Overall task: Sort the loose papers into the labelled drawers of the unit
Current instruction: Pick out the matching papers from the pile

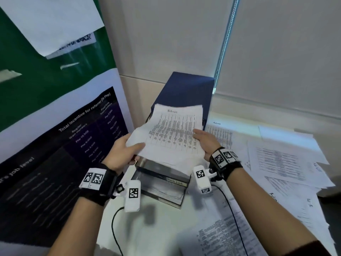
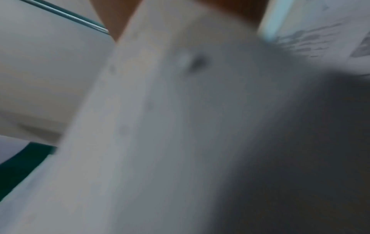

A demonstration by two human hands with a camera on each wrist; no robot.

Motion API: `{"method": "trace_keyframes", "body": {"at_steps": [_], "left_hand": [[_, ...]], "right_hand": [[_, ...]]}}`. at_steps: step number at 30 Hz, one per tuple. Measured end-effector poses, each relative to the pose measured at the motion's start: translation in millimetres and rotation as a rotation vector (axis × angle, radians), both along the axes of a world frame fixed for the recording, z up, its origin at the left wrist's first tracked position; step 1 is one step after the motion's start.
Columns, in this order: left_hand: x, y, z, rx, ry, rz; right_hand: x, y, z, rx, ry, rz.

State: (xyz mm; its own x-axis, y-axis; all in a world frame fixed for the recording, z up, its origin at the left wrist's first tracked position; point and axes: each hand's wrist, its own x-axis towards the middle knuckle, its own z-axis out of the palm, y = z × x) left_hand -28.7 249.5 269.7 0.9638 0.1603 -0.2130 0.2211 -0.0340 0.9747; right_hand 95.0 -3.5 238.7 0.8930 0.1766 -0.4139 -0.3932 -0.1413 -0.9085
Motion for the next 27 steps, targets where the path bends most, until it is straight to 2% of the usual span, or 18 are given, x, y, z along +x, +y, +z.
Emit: {"method": "trace_keyframes", "body": {"at_steps": [2,6,10,13,18,20,24,27], "left_hand": [[7,-4,10,-0.070,-0.052,0.037],[21,-4,34,-0.183,-0.193,0.117],[32,-9,49,-0.188,-0.271,0.055],[42,-9,48,-0.185,-0.267,0.063],[71,4,9,-0.152,-0.128,0.148],[85,8,-15,-0.111,-0.066,0.192],[110,8,-49,0.009,-0.049,0.226],[134,3,-63,0.150,-0.055,0.289]], "right_hand": [[-10,-1,11,0.150,0.095,-0.074],[-11,-8,17,0.346,0.184,0.007],[1,-8,25,0.410,0.308,0.064],[9,-6,28,0.426,0.308,0.081],[31,-4,9,0.260,0.157,-0.049],[33,-11,5,0.204,0.164,0.005],[26,-27,4,0.239,0.247,0.189],[36,-24,-2,0.240,0.158,0.108]]}}
